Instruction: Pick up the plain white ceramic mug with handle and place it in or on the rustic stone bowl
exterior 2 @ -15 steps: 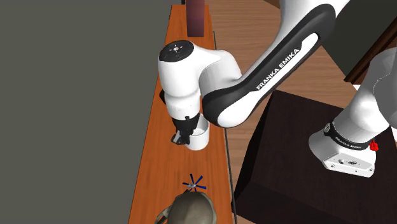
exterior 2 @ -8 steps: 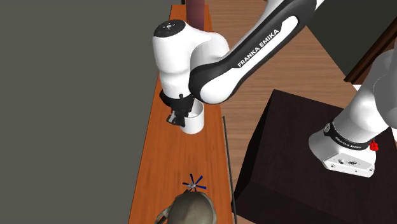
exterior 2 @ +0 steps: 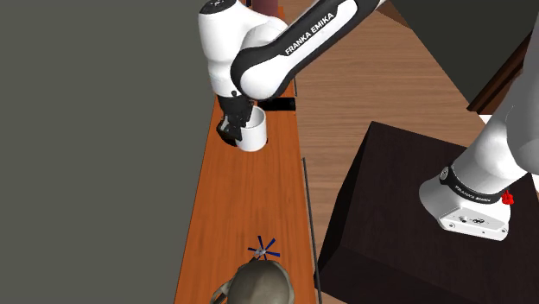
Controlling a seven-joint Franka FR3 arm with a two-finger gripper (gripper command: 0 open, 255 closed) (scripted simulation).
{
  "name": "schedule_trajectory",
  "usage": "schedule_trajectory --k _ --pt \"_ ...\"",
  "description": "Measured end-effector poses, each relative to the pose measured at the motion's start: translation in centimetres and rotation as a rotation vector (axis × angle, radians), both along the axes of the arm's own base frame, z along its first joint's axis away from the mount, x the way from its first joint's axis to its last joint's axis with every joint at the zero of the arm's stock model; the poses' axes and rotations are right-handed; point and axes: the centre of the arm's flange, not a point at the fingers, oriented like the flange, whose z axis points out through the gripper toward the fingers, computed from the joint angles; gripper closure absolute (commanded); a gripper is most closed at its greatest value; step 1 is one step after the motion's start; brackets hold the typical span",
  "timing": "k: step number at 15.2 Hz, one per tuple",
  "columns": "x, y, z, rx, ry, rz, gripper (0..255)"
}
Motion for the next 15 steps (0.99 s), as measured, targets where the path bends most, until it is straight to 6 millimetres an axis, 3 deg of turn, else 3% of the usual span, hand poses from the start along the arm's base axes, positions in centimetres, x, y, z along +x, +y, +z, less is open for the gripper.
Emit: schedule_trajectory --k 12,15 --pt "9.9 -12.0 1.1 0.0 -0.001 0.0 255" --pt "10.5 -12.6 -0.1 0.0 0.0 0.001 255"
